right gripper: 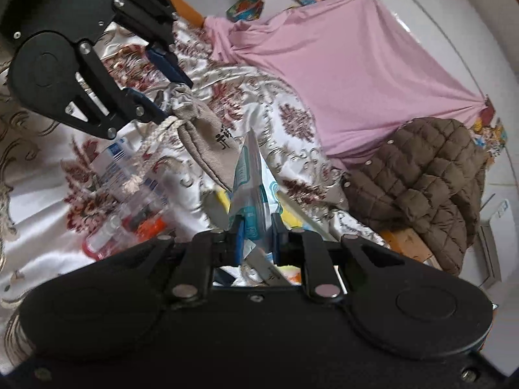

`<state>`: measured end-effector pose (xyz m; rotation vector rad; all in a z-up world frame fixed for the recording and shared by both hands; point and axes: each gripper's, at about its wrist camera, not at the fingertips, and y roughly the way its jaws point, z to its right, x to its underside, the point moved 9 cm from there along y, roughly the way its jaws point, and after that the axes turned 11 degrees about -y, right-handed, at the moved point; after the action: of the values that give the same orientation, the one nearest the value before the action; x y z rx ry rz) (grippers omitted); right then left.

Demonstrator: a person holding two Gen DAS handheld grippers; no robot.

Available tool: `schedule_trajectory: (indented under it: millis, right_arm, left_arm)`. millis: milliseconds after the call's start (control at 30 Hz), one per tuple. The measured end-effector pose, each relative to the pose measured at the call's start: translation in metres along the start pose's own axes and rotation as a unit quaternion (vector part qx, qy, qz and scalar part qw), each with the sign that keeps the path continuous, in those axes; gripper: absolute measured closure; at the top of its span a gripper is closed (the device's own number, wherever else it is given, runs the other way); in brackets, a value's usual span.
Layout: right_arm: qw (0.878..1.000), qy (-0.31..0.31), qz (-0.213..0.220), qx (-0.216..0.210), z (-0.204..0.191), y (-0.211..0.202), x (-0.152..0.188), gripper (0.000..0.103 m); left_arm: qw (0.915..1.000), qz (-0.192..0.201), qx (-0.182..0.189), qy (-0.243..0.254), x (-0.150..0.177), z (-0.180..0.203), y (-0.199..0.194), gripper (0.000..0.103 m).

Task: Organize soft objects
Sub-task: 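Lift the pouch with the left tool while the right tool carries the packet over the tray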

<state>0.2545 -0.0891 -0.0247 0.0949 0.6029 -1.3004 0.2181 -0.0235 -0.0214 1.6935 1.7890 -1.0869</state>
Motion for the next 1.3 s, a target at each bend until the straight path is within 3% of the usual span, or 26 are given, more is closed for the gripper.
schedule_trajectory:
  millis: [400, 600, 833, 1067, 1300]
  right_arm:
    - [0.998, 0.049, -0.004, 0.044, 0.023, 0.024, 0.008, 0.093]
    - [0.994, 0.09, -0.017, 0.064, 0.037, 0.049, 0.024, 0.093]
    - [0.987, 0.141, -0.038, 0.068, 0.046, 0.072, 0.041, 0.093]
    - [0.974, 0.212, -0.043, 0.068, 0.058, 0.1, 0.048, 0.093]
    - [0.961, 0.266, -0.049, 0.058, 0.064, 0.126, 0.057, 0.093]
  left_arm:
    - [0.9963, 0.063, -0.026, -0.052, -0.027, -0.008, 0.025, 0.068]
    - [0.9911, 0.032, 0.003, -0.129, -0.034, -0.013, 0.062, 0.068]
    - [0.9842, 0.024, 0.014, -0.175, -0.037, -0.011, 0.101, 0.068]
    - [0.9682, 0.001, 0.017, -0.25, -0.034, -0.022, 0.149, 0.069]
    - [0.9568, -0.014, 0.036, -0.288, -0.031, -0.024, 0.187, 0.069]
